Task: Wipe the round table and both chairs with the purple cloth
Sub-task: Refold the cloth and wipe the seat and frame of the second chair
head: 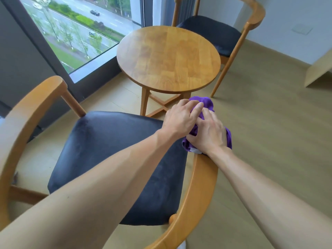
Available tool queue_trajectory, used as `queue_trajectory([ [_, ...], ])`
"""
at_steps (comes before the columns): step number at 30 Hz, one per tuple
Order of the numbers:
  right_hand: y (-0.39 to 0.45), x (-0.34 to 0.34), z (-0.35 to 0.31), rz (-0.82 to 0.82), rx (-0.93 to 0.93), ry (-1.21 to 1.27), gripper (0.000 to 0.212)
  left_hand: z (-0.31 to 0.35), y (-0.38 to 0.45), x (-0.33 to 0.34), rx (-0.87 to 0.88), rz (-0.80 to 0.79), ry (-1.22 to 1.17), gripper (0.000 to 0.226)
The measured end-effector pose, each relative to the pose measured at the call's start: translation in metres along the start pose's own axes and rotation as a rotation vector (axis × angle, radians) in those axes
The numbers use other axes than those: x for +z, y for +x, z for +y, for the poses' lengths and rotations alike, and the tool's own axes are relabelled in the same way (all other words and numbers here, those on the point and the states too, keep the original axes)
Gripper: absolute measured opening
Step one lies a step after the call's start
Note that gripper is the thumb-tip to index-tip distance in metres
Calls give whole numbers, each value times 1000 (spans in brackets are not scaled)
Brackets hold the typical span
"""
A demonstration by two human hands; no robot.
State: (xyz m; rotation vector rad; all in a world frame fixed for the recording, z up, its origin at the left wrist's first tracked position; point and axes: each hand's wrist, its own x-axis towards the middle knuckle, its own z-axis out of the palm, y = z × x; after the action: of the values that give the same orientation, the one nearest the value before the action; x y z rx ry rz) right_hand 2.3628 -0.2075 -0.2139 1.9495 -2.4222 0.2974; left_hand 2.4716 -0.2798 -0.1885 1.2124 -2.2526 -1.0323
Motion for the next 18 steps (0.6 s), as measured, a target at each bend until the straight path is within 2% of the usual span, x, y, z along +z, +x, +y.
queue_trajectory([
  [5,-55,-4,-16,41,98,39,59,7,-41,19,-27,-117,-224,45],
  [7,-82,-9,-26,14,145,90,62,4,-67,27,-8,-145,-240,44],
  [9,-108,-16,-37,-22,174,140,66,2,-98,30,-61,-157,-403,45],
  [12,-146,-35,-45,-116,182,385,68,-1,-145,30,-174,-153,-632,48],
  [15,-186,-54,-45,-153,345,839,68,1,-187,33,-182,-220,-573,53],
  [18,-216,-58,-57,-124,467,1006,70,7,-223,38,-155,-209,-330,73],
])
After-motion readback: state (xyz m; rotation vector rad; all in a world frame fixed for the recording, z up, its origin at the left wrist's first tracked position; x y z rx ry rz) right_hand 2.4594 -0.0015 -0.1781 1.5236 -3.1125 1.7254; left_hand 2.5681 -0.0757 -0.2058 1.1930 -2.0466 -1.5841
